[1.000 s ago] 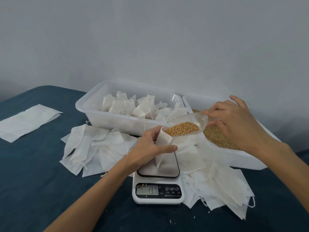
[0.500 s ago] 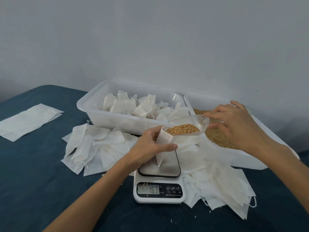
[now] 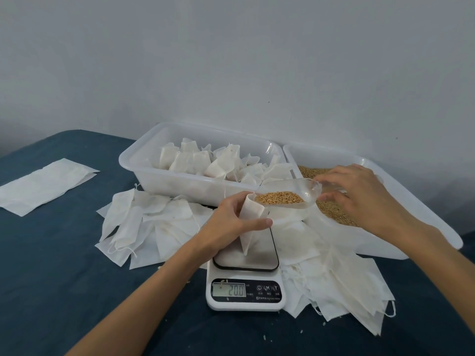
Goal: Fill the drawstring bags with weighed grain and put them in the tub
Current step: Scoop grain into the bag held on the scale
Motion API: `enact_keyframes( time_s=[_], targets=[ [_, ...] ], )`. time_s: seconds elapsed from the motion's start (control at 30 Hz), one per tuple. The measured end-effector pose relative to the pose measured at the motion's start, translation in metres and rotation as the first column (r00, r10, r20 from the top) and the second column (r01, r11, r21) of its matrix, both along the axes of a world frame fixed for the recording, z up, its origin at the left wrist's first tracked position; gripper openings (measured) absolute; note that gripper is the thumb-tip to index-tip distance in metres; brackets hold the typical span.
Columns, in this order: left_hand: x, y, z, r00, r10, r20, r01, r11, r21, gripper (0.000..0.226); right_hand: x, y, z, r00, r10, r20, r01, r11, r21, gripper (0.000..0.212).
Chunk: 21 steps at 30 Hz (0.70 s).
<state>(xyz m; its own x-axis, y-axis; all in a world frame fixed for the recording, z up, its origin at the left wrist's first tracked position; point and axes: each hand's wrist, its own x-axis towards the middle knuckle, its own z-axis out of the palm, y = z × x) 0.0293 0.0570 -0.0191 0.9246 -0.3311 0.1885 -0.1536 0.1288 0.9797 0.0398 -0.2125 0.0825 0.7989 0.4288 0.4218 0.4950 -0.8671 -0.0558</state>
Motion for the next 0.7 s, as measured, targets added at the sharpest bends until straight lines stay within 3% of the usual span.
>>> enact_keyframes(
  time_s=[0.2,0.7],
  targets=[
    [0.000,0.000,-0.001,1.000,0.012,-0.010,-0.012,1.000,-0.004,0.041,-0.001,-0.004,-0.004,1.000,0.001,-0.026,0.000,0.999,0.038,0.029],
    [0.001,0.000,-0.003,1.000,0.006,-0.013,-0.006,1.000,0.008,0.039,-0.009,0.006,0.007,0.989,-0.008,0.146,0.027,0.991,-0.131,0.031]
  ],
)
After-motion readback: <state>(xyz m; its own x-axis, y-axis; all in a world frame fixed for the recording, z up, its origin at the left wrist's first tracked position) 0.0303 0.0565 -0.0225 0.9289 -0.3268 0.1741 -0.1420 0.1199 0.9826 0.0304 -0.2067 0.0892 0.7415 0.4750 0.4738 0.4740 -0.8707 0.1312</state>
